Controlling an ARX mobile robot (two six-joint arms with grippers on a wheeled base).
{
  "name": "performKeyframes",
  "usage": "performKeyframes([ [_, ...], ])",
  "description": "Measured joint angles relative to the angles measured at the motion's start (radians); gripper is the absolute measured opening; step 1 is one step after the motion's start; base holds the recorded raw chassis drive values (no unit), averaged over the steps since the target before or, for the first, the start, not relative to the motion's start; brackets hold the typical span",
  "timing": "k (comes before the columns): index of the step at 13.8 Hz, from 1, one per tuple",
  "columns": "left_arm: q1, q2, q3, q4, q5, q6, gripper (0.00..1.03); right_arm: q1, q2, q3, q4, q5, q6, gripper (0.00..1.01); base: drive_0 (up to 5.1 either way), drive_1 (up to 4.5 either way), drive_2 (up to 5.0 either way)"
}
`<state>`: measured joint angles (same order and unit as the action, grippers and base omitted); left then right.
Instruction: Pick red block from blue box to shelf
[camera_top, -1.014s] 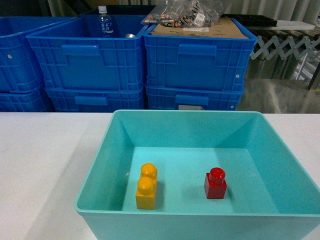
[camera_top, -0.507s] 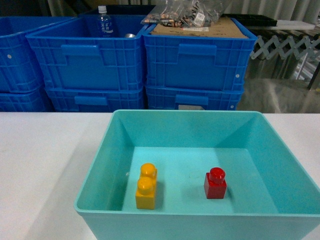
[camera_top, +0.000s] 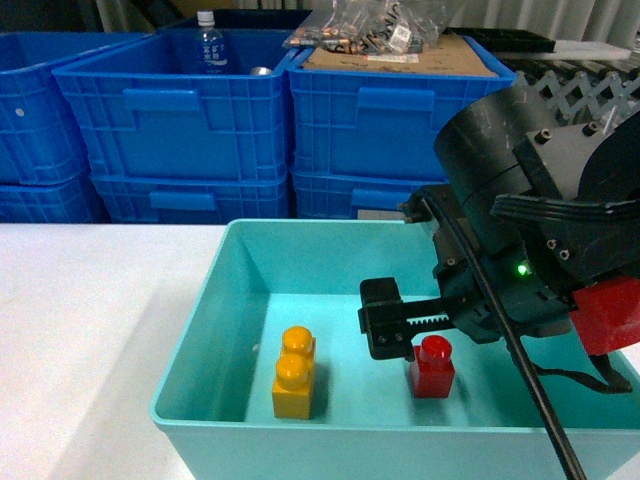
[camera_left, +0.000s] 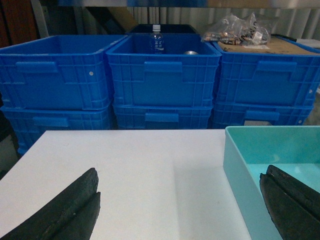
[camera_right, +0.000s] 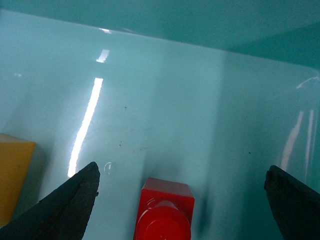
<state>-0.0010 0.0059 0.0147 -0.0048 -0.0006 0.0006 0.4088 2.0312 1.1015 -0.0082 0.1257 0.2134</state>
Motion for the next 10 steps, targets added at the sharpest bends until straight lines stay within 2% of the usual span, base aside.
performKeyframes([
  [9, 0.000, 0.000, 0.000, 0.000, 0.000, 0.000, 0.98, 0.017, 0.088, 0.052, -0.040, 0.000, 0.009, 0.98, 0.0, 0.00, 0.0],
  [10, 0.000, 0.000, 0.000, 0.000, 0.000, 0.000, 0.98, 0.020, 0.106, 0.060, -0.047, 0.002, 0.014, 0.88, 0.0, 0.00, 0.0],
])
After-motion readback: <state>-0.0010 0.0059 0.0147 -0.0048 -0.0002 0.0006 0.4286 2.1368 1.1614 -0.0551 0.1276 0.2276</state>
